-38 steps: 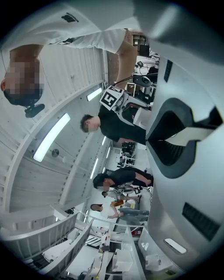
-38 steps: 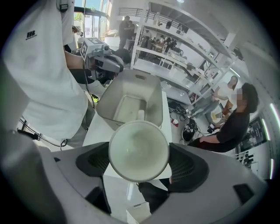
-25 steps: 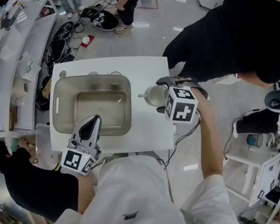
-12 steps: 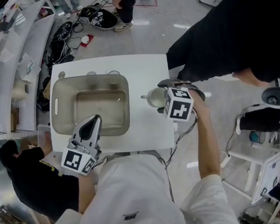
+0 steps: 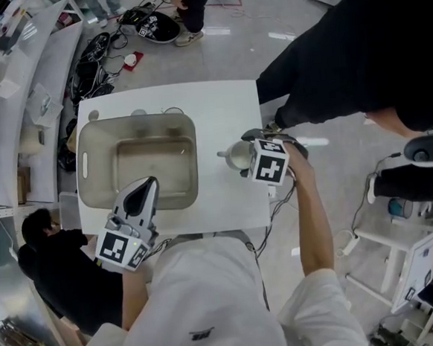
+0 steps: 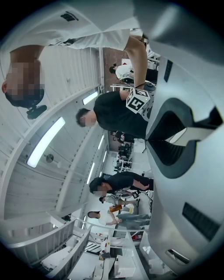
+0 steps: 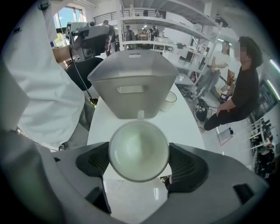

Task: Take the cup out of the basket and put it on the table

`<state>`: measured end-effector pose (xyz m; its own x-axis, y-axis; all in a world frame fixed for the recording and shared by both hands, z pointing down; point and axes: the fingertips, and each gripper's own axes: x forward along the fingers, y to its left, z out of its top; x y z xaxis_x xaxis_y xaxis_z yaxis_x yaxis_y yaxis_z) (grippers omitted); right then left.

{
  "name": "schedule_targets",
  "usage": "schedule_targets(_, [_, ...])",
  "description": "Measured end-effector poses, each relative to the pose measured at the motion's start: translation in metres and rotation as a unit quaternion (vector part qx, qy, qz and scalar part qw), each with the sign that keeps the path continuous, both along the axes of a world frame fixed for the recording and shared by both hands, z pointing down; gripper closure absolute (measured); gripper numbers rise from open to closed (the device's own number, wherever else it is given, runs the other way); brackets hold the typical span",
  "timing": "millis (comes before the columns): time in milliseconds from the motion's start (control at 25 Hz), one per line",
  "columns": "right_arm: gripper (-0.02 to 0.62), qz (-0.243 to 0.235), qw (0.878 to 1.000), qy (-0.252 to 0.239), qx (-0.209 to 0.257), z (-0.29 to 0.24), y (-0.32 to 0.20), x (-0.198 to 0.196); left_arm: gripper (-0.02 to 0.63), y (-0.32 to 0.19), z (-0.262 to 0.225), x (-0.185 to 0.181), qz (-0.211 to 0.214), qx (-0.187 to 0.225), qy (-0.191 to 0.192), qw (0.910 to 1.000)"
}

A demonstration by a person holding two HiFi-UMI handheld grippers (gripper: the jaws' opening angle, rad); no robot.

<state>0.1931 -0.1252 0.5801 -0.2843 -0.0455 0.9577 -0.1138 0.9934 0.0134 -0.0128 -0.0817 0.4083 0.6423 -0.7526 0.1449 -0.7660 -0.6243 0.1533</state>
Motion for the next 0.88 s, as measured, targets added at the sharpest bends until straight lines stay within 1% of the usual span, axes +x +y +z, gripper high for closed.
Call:
schedule_targets(440, [0.195, 0.018, 0.999, -0.002, -0.039, 0.040, 0.003, 0.008, 0.595, -0.001, 0.003, 0.003, -0.002, -0.005, -0.008, 0.9999])
schedule_targets(880, [0.195, 0.019, 0.999, 0.012, -0.022, 0.072, -0.003, 0.009, 0.596, -0.004, 0.006, 0.000, -0.006, -0.009, -0.015, 0.9998])
